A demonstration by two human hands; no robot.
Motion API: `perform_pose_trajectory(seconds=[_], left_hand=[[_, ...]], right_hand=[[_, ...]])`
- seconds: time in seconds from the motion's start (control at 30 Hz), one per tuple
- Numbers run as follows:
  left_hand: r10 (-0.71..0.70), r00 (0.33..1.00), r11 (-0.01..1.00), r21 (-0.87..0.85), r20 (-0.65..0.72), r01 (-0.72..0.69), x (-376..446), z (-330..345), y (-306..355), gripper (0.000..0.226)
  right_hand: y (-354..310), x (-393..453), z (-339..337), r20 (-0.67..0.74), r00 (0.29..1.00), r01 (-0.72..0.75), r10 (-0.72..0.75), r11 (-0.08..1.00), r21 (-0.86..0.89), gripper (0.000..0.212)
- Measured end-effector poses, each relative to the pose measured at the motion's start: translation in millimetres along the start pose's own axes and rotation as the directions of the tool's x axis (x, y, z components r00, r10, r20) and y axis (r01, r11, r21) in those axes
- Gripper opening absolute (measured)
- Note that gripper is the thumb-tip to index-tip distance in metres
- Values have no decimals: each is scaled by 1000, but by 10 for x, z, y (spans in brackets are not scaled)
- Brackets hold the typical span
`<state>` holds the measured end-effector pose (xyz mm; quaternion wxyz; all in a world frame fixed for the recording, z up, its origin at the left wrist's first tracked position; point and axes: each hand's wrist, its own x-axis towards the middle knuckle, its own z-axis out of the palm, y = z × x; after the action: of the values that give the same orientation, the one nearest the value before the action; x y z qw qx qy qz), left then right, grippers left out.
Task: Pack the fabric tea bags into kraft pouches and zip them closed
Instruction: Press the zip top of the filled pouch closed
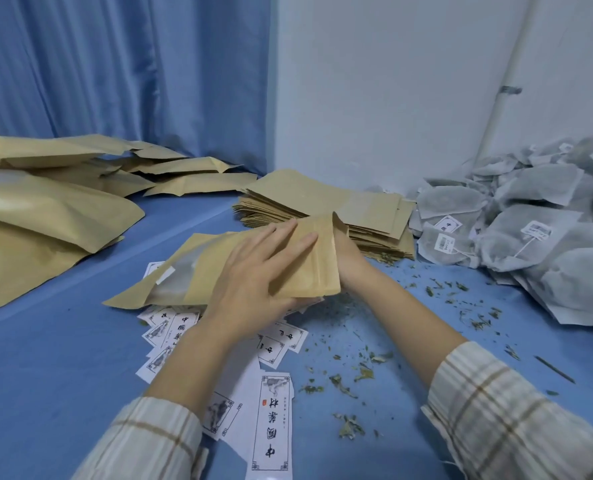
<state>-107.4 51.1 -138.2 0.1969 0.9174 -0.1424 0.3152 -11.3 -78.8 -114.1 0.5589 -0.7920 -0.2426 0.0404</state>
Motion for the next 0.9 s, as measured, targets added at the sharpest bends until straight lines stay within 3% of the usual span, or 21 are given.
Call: perform_pose_trajectory(seconds=[0.07, 0.17, 0.3, 0.4, 0.47, 0.6, 0.7, 0.8, 0.9], left_hand=[[19, 999, 1000, 16, -43, -19, -3, -10, -10, 71], [51, 994, 998, 35, -95, -48, -4, -47, 11, 67], [105, 966, 991, -59, -236, -122, 88, -115, 179, 52], [154, 939, 958, -184, -307, -218, 211, -215, 350, 39], [135, 925, 942, -243, -356, -231, 300, -314, 469, 33], [-129, 872, 924, -376, -473, -68, 543, -524, 654, 22], [-284, 863, 829, -560, -418, 2, 740, -686, 881, 38], [-405, 843, 703, -710, -354, 40, 951, -785, 1066, 43], [-472, 851, 560, -824, -231, 87, 1128, -786, 1189, 55]], right_hand=[[-19, -52, -78, -10, 996, 82, -83, 993, -82, 7], [-39, -192, -350, -31, 966, 232, -256, 916, -326, 30], [-33, -314, -833, 134, 909, 377, -394, 645, -665, 50], [-160, -410, -1126, 218, 865, 440, -452, 474, -763, 52], [-268, -475, -1314, 178, 843, 431, -508, 440, -788, 45], [-537, -589, -1645, 69, 784, 450, -616, 488, -748, 20], [-802, -665, -1800, -84, 747, 474, -660, 617, -629, 11], [-1033, -708, -1958, -176, 720, 515, -671, 687, -513, 15], [-1199, -748, -2108, -306, 714, 524, -630, 770, -363, 33]])
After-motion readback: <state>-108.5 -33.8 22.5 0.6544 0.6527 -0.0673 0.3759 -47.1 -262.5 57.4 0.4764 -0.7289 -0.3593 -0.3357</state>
